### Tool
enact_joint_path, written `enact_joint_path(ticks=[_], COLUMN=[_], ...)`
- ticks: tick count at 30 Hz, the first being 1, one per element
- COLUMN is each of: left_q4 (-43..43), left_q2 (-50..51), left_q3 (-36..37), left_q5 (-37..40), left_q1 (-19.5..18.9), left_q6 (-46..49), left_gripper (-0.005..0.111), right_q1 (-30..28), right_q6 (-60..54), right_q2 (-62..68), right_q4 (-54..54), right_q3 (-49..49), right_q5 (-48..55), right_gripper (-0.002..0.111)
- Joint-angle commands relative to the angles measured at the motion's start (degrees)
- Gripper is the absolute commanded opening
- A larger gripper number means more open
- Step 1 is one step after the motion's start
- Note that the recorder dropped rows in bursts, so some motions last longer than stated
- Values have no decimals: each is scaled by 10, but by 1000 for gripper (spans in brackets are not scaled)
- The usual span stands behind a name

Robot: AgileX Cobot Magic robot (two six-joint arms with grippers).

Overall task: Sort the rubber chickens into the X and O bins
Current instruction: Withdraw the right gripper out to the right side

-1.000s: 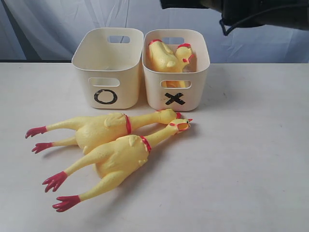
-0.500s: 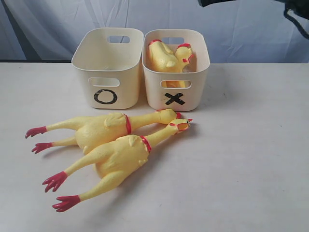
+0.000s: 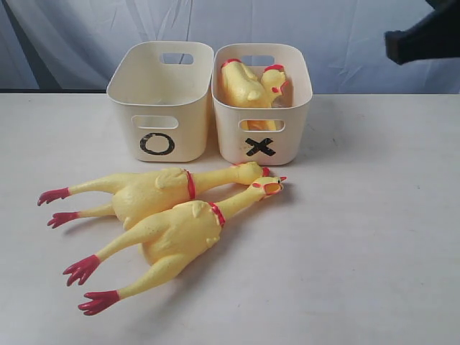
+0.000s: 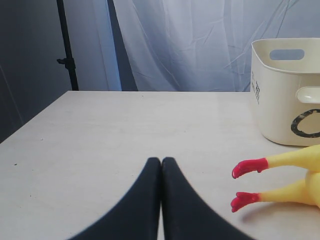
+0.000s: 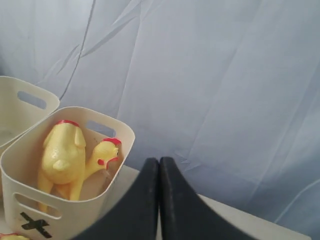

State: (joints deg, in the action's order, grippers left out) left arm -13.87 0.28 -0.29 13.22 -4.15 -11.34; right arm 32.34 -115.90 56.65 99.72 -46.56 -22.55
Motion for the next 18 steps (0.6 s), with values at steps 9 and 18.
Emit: enact_joint_path(ticks=[9,18], left_q4=[-4,-4], left_q2=[-3,-3], left_q3=[3,3], left_q5=[1,1], left_q1=[-3,-3], left_q6=[-1,-1], left_gripper=[0,0], right_q1=[-3,-3], right_q6=[35,37], right_q2=[-271,-399], right_q4=[2,2], right_q3=[185,279], right_q5=[29,148], right_gripper=[-1,-1])
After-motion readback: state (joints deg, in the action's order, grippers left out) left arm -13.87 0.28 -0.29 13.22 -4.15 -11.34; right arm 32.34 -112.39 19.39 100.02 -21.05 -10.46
